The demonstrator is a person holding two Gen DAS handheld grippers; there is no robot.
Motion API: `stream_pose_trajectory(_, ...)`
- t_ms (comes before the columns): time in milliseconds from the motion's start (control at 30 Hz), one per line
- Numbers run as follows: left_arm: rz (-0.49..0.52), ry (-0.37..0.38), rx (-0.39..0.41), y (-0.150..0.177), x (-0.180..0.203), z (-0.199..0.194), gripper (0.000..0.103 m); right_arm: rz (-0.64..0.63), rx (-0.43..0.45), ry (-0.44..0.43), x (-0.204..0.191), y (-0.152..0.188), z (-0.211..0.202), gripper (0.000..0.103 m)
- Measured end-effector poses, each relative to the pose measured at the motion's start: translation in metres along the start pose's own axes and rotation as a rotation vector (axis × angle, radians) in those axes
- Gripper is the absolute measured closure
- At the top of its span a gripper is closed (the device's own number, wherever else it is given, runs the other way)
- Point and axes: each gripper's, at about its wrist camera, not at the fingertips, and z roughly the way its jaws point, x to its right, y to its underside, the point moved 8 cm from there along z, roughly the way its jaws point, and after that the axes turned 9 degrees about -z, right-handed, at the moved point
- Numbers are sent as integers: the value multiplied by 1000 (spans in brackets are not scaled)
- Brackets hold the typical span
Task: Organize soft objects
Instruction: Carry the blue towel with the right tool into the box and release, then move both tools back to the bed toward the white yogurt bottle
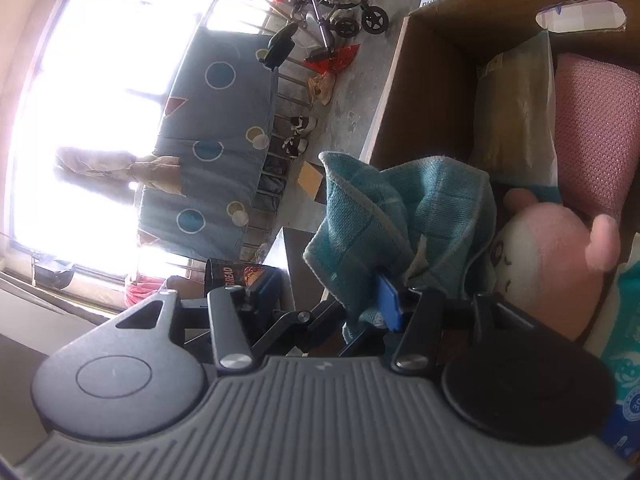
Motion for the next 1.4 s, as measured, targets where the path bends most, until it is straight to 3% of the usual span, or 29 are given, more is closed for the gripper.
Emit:
stream_pose_trajectory(167, 91, 5, -79, 10, 22, 18, 86, -17, 52, 62, 6, -5, -18, 49)
stream_pose_trajectory(300, 149, -15, -158, 15, 14, 54, 85, -56, 109, 79, 3, -1, -50, 48)
stream_pose_trajectory(467, 186, -36, -204, 27, 15, 67, 77, -81, 150, 86, 1, 11, -82, 47)
stream_pose_trajectory(633, 174, -39, -172, 28, 6, 53, 46, -98, 171, 89, 3, 25, -110, 46)
stream_pose_trajectory(767, 142, -13, -125, 25, -4, 34, 38, -117, 193, 91, 2, 34, -133, 45)
stream_pose_trajectory(900, 85, 11, -51, 18, -11, 8, 38, -123, 230, 85, 3, 42, -156, 44)
stream_pose_trajectory(967, 65, 13, -22, 15, -14, 5, 45, -131, 259, 90, 2, 50, -172, 44)
stream_pose_trajectory(1000, 65, 11, -23, 14, -13, 7, 55, -134, 272, 97, 3, 53, -180, 44)
stream_pose_trajectory(1033, 67, 11, -32, 14, -12, 11, 64, -136, 284, 104, 3, 57, -186, 44)
stream_pose_trajectory(1133, 57, 15, -87, 14, -6, 33, 75, -127, 313, 123, 8, 67, -204, 44)
stream_pose_trajectory(1400, 88, -39, -221, 22, 0, 90, 79, -96, 366, 177, 24, 109, -240, 44)
